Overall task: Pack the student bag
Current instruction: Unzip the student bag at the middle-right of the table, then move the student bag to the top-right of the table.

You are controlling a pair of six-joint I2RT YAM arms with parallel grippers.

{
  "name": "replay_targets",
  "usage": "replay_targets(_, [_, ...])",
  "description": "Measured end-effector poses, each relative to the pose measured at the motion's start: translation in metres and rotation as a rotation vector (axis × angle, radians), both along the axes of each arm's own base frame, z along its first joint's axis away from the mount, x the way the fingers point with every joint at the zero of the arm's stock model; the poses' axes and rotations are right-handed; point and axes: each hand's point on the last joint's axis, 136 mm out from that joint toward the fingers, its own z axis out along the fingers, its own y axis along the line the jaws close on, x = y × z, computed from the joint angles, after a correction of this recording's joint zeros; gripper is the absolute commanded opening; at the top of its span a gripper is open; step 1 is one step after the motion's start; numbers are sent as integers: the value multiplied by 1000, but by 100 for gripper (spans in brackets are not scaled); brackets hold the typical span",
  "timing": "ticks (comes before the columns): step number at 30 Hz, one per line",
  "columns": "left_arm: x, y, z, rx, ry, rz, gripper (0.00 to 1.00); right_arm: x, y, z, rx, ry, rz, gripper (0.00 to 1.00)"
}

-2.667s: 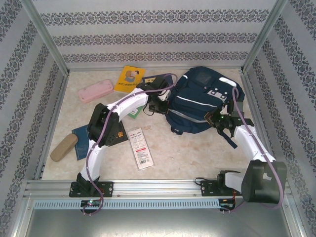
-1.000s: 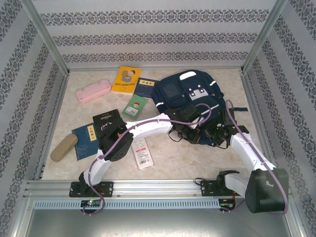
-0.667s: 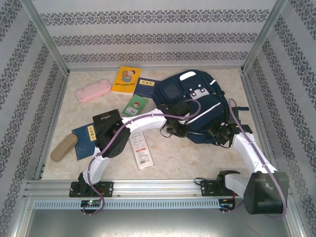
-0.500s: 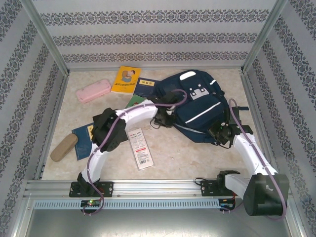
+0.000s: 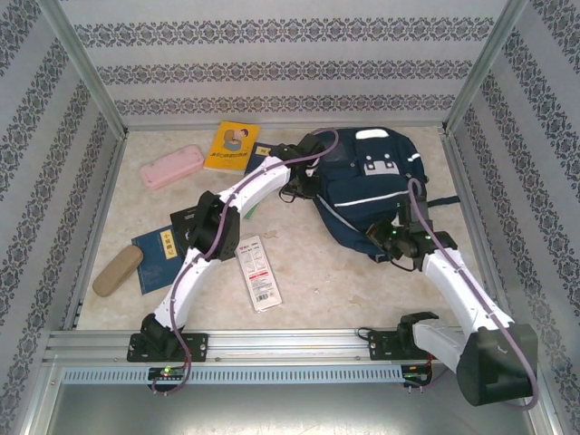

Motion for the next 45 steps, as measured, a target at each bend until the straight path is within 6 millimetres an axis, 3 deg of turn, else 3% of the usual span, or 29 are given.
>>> replay_targets(3, [4, 2, -7, 4, 3, 3, 0, -5, 31, -1, -2, -14, 79, 0])
replay_targets(7, [9, 7, -12, 8, 4, 5, 1, -10, 73, -16, -43, 23, 190, 0])
replay_targets(13, [24, 20, -3, 2, -24, 9, 9, 4, 145, -23, -99, 51, 331, 0])
replay_targets(16, [32, 27, 3, 5, -46, 2, 27, 15, 167, -25, -104, 48, 356, 3])
replay_targets(20, [39, 35, 8, 13, -64, 19, 52, 28, 187, -31, -100, 71, 388, 28])
replay_targets(23, [34, 35, 19, 1, -66, 21, 61, 29, 207, -22, -70, 50, 462, 39])
replay_targets(26, [20, 43, 43, -16, -65, 24, 69, 29, 221, 0, -50, -14, 533, 44])
replay_targets(30, [0, 67, 92, -49, -112, 51, 78, 27, 213, 30, -64, -98, 583, 52])
replay_targets(34, [-22, 105, 141, -94, -192, 118, 82, 37, 184, 55, -129, -183, 586, 58])
replay_targets(36, [-35, 124, 152, -106, -215, 153, 83, 47, 168, 57, -182, -203, 581, 58])
replay_targets(40, [-66, 153, 143, -98, -208, 219, 85, 68, 146, 35, -282, -170, 587, 58])
replay_targets(45, [-110, 180, 110, -49, -148, 287, 85, 94, 138, -25, -403, -33, 617, 61])
